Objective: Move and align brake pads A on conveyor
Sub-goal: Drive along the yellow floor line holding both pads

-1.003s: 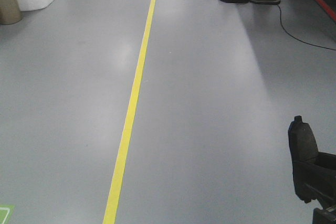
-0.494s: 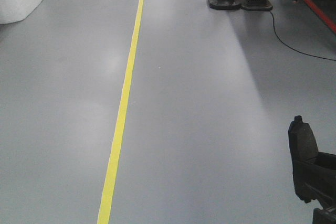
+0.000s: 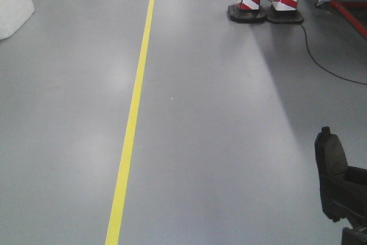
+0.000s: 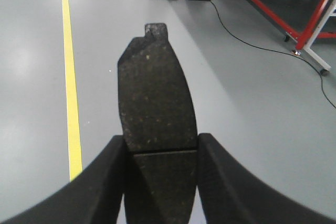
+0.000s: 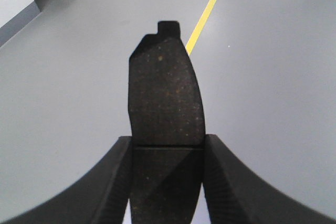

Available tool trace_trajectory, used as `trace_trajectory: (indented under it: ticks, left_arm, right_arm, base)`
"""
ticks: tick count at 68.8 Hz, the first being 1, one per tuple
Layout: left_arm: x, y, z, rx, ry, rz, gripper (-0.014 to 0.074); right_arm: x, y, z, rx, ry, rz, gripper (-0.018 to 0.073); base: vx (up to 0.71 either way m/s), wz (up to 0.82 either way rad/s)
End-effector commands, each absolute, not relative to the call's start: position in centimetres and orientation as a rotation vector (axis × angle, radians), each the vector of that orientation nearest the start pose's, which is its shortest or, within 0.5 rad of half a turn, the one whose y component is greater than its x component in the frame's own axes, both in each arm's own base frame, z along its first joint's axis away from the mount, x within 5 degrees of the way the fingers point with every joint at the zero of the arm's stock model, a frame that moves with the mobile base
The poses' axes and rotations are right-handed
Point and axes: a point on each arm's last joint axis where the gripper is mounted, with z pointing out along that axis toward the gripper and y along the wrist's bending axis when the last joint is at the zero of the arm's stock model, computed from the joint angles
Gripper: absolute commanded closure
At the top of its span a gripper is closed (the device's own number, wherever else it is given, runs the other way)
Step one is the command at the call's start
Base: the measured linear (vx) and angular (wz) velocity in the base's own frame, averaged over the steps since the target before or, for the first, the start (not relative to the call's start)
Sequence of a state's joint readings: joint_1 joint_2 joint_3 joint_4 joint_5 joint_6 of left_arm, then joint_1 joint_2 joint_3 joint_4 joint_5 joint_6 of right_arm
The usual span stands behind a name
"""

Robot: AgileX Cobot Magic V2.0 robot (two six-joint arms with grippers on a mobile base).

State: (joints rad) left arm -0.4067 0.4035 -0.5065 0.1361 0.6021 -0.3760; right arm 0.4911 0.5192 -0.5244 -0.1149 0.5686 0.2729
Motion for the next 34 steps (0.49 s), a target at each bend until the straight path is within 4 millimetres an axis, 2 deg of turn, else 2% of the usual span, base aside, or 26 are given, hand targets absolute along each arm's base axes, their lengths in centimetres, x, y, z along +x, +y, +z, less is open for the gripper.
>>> trace_trajectory:
  ticks: [1,34]
  left_arm:
    - [7.86,-2.74,31.97,0.099,1.875,-0.395,0.0451]
    - [7.86,-2.74,31.96,0.099,1.876,-0.395,0.0451]
  right_arm:
    - [9.57,4.49,31.76,-0.285,1.923,0.374,0.0569]
    - [9.57,4.49,31.76,-0.285,1.923,0.374,0.0569]
  base:
    - [0.62,0.01]
    - [0.61,-0.01]
